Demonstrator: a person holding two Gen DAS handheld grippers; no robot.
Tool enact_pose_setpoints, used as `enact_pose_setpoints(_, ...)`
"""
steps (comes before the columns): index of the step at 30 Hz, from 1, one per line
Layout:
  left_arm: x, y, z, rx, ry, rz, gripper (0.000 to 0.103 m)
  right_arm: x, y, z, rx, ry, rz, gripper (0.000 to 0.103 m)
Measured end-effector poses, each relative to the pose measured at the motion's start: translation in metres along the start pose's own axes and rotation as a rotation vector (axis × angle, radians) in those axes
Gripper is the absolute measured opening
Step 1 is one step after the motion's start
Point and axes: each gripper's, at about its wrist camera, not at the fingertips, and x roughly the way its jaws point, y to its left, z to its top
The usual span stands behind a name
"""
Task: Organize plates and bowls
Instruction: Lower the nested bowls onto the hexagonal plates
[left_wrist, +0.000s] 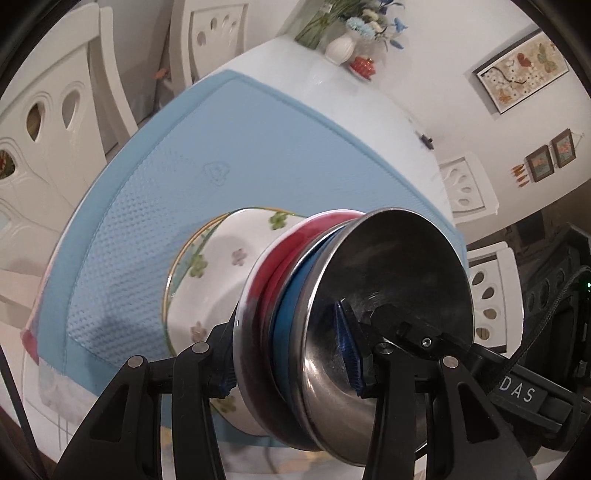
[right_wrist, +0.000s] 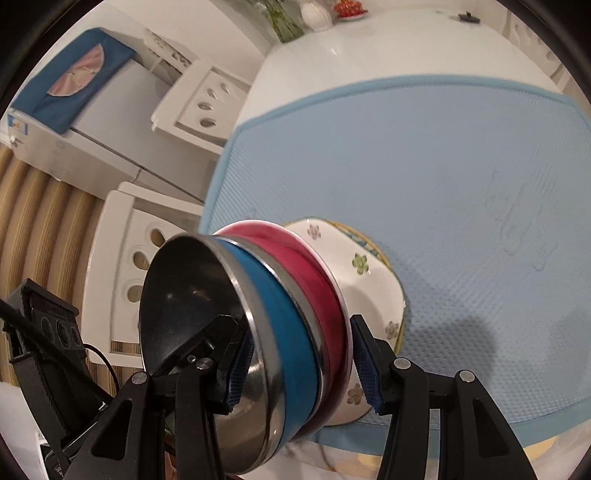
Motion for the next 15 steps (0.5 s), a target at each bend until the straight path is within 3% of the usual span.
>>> enact_pose_setpoints(15,0.010,0.014,0.004,0.042,0.053,-0.042,0.041,0.024,-0.014,-0.003,0.066,0.047,-0.026,0.050)
